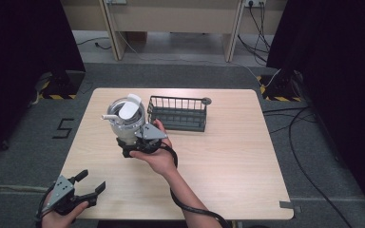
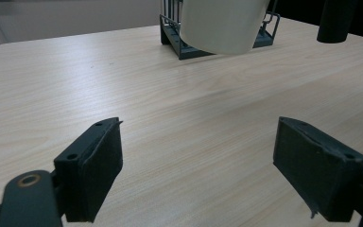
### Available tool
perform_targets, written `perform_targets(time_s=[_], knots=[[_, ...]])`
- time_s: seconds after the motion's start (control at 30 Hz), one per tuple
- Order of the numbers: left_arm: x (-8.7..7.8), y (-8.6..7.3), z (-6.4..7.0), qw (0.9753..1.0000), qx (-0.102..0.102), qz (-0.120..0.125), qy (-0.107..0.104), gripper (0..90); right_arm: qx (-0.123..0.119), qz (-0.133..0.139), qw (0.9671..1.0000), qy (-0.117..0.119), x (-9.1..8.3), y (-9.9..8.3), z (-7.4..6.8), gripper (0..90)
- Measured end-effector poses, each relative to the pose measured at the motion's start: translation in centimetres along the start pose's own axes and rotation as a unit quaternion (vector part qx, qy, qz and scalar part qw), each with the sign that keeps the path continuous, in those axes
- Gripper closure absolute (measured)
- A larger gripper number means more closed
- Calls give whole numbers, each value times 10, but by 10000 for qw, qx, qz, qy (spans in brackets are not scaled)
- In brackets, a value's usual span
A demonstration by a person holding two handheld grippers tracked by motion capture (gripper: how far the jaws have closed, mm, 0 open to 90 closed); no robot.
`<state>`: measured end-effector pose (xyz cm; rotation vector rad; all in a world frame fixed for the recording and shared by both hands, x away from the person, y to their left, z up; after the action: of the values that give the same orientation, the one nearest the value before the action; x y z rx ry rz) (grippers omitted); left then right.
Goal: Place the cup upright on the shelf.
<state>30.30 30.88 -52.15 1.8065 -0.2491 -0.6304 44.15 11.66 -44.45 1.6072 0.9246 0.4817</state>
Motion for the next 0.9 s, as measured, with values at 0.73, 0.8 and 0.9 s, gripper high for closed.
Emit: perform_targets(time_s=[0.73,0.8,0.9], knots=[[1,0,0,10000,-9,-23,-14,159,104,122,9997,-189,-8,15,20,116],[1,0,0,10000,-11,-19,-9,159,90,136,9996,-230,-9,16,22,116],[1,0,0,10000,-14,-20,-9,159,111,161,9994,-271,-10,18,25,117]])
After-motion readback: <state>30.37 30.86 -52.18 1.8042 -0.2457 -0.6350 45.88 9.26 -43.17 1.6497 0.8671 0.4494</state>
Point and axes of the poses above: each handheld gripper's, and its own axes: x roughly forward along the jaws, y roughly out of its top, z roughly to its right, the point moved 5 cm from there along x, roughly forward along the jaws, and after that the axes turned 15 degrees about x, right-handed, at the moved point
